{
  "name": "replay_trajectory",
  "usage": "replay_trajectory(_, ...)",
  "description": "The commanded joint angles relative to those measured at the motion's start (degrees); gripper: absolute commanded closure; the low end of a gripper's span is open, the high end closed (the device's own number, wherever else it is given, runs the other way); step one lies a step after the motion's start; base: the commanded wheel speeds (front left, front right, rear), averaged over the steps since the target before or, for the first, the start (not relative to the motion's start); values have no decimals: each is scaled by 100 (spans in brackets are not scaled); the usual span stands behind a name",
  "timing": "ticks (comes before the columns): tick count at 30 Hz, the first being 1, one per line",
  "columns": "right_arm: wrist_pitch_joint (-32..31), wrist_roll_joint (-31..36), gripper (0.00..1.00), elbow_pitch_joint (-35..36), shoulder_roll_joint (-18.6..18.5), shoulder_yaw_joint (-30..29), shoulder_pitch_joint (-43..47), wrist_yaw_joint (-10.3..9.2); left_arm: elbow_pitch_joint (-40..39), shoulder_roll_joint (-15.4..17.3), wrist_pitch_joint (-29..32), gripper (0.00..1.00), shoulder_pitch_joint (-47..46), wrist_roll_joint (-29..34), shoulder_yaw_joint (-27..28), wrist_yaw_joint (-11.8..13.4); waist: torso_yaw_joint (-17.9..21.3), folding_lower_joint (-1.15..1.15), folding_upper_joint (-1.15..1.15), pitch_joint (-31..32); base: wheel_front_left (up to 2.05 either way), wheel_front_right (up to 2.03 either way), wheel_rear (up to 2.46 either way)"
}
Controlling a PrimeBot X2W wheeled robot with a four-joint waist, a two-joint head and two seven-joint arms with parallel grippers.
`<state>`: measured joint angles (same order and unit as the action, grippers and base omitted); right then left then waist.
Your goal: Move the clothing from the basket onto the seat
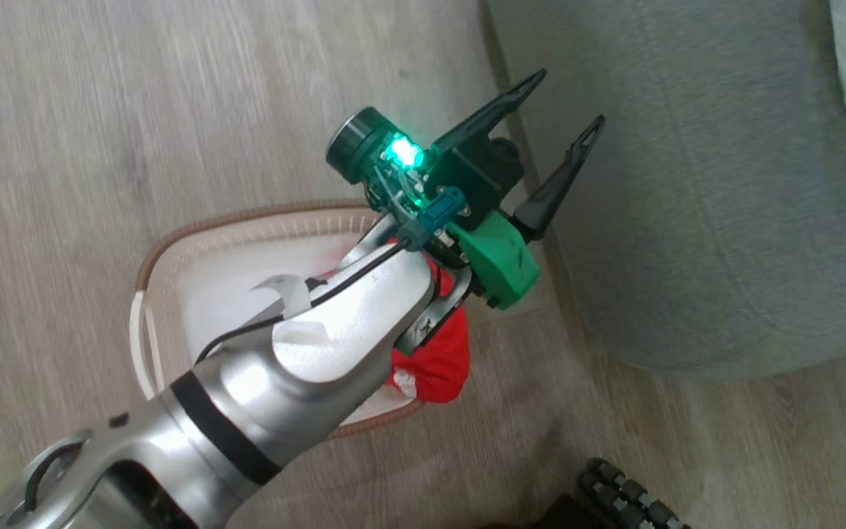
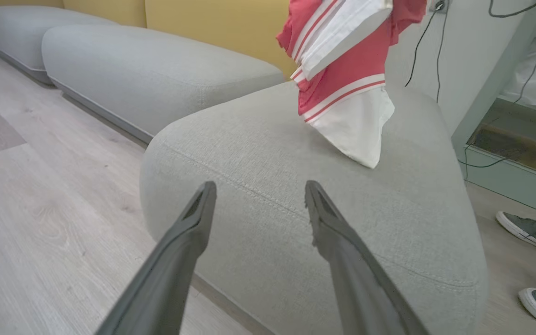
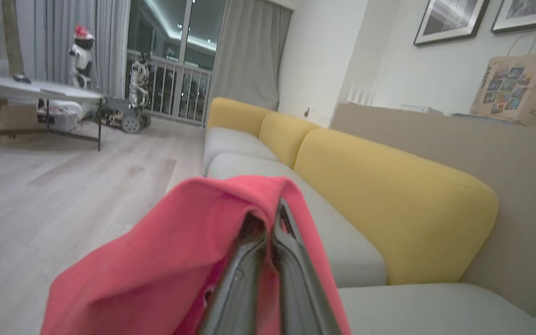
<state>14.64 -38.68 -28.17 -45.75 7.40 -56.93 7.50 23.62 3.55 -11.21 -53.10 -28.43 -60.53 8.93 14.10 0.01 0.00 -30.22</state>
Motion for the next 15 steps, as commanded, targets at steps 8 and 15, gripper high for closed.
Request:
replay_trajectory(8, 36, 45, 100, -985, -342, 829, 188, -1, -215, -66, -129, 0, -424, -183, -137, 163, -256, -1, 0, -316, 0, 0, 0)
replay_trajectory(15, -58, -190, 100, -2321, -365, 2055, -34, -1, -157, -67, -231, 0, -502, -392, -305, 316, -293, -1, 0, -325, 0, 0, 0)
